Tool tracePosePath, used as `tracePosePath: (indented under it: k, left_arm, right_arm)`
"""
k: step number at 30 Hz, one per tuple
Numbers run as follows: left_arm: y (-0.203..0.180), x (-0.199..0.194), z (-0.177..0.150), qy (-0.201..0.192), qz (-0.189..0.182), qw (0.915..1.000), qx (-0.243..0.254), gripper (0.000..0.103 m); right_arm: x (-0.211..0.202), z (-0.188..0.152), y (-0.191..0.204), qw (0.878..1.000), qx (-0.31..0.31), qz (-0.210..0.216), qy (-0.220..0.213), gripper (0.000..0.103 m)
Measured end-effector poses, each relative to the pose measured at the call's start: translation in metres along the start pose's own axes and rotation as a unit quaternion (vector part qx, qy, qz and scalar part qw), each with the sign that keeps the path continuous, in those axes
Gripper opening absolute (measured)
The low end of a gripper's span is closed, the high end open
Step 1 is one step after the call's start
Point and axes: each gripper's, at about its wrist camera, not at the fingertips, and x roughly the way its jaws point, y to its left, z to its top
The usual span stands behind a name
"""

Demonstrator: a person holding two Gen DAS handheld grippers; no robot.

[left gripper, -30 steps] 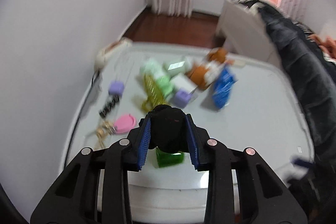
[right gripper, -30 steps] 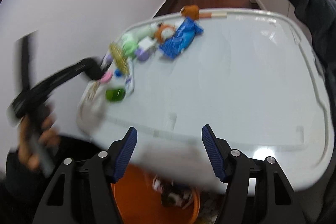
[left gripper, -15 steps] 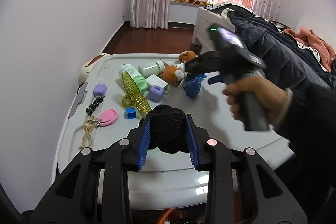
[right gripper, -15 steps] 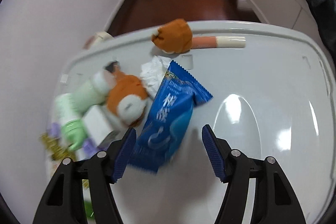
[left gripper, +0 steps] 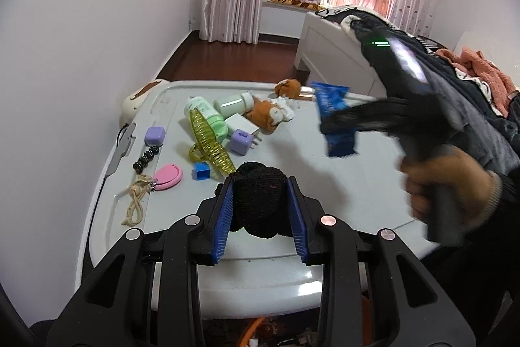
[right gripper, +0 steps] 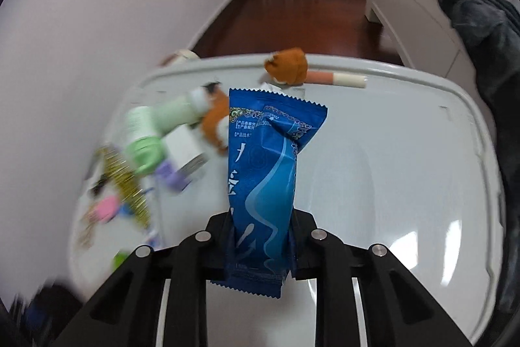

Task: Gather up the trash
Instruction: 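Carry the wrapper and black sock over the orange bucket and open both tools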

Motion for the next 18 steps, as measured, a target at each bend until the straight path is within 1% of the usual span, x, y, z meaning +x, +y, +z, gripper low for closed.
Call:
tracePosePath:
  k: [3, 4, 6, 7, 8, 9, 11, 13, 16, 18]
  left_arm:
    - [-0.013, -0.022, -0.004, -0.003, -0.001, 0.9999, 0.015, 0.032]
    - [-0.017, -0.028, -0.006, -0.001, -0.001, 0.9998, 0.021, 0.032]
    - [-0.026, -0.041, -0.015, 0.006, -0.005, 0.9995, 0.03, 0.032]
    - [-0.03, -0.047, -0.02, 0.011, -0.008, 0.9994, 0.032, 0.032]
    - [-0.034, -0.053, -0.027, 0.017, -0.01, 0.9992, 0.035, 0.032]
    - [-0.037, -0.056, -0.032, 0.022, -0.01, 0.999, 0.038, 0.032]
    - [-0.041, -0.061, -0.048, 0.037, -0.008, 0.9984, 0.043, 0.032]
    - [-0.042, -0.06, -0.063, 0.055, -0.004, 0.9974, 0.046, 0.032]
    - [-0.045, -0.058, -0.084, 0.083, 0.001, 0.9952, 0.051, 0.032]
    - [-0.048, -0.057, -0.096, 0.097, -0.003, 0.9936, 0.058, 0.032]
  right_arm:
    - [-0.056, -0.036, 0.001, 0.999, -0.015, 0.024, -0.017, 0.024]
    - [-0.066, -0.045, 0.003, 0.999, -0.019, 0.028, -0.018, 0.024]
    - [-0.093, -0.077, 0.005, 0.998, -0.028, 0.044, -0.017, 0.024]
    - [-0.1, -0.088, 0.007, 0.998, -0.033, 0.048, -0.017, 0.024]
    - [-0.11, -0.109, 0.011, 0.998, -0.039, 0.053, -0.016, 0.024]
    - [-0.118, -0.12, 0.013, 0.997, -0.041, 0.058, -0.014, 0.024]
    - [-0.127, -0.152, 0.017, 0.997, -0.046, 0.069, -0.005, 0.025]
    - [-0.129, -0.18, 0.025, 0.996, -0.059, 0.069, 0.011, 0.025]
    - [-0.123, -0.211, 0.027, 0.995, -0.068, 0.067, 0.041, 0.025]
    - [-0.115, -0.221, 0.024, 0.994, -0.066, 0.067, 0.061, 0.025]
